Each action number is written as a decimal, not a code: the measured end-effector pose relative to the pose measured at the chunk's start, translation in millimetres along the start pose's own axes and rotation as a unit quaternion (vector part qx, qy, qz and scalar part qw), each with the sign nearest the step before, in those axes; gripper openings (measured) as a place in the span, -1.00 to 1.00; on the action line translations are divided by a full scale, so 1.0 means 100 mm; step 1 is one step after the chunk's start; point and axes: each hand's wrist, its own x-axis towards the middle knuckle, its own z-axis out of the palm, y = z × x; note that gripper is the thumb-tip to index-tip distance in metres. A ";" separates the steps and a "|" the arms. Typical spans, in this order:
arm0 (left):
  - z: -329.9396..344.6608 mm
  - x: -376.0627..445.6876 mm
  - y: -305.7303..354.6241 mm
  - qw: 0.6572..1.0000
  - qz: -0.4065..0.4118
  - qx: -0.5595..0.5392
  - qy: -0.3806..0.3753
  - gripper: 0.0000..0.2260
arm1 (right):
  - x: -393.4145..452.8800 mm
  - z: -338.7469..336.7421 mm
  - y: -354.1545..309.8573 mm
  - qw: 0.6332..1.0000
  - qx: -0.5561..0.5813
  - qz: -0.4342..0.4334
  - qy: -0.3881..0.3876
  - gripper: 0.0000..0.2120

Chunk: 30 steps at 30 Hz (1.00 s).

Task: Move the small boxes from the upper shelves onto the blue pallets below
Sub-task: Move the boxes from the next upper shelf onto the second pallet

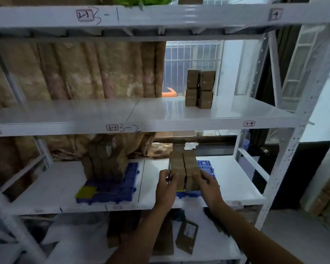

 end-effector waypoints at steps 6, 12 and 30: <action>0.14 0.89 -0.50 0.998 -0.062 0.003 -0.006 -0.82 | 0.85 0.32 0.48 0.999 0.004 0.041 0.007 -0.78; 0.27 1.99 -0.71 0.996 -0.086 0.011 -0.031 -0.82 | 1.91 0.61 0.58 0.998 -0.017 0.051 0.033 -0.82; 0.49 2.71 -0.97 0.979 -0.168 0.084 -0.081 -0.52 | 2.68 0.74 0.96 0.979 -0.124 0.157 0.031 -0.45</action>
